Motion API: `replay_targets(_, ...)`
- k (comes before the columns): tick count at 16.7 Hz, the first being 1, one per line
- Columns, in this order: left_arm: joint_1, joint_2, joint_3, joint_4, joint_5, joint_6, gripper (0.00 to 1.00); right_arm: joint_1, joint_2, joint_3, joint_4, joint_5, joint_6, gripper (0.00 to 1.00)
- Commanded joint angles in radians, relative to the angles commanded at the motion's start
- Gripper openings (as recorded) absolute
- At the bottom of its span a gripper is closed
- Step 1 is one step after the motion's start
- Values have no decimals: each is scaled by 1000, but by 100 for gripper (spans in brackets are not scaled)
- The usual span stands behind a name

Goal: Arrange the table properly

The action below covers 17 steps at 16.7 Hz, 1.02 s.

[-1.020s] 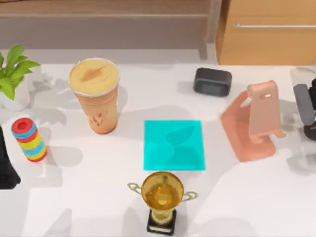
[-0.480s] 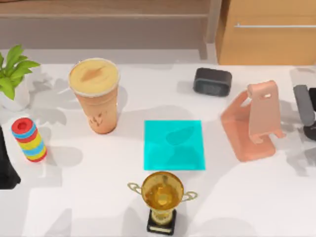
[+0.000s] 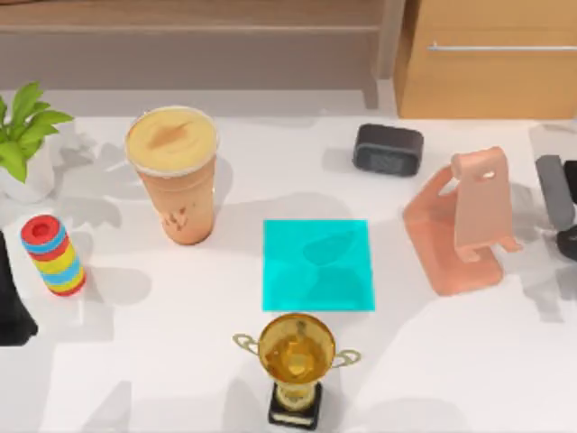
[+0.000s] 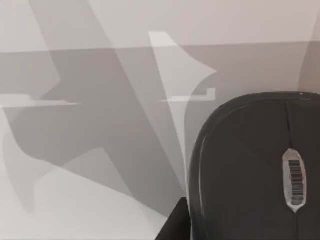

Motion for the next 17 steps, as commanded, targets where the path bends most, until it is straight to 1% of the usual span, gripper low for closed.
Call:
replay_targets(7,0,0,0,0,0,0,100,-1,-13,14,-25,2,1,0)
replay_targets(9,0,0,0,0,0,0,100,-1,-30,61,-83,-1,-2,0)
replay_targets(14,0,0,0,0,0,0,100,-6,-95,209,-323,1,0,0)
replay_targets(17,0,0,0,0,0,0,100,-5,-118,247,-368,2,1,0)
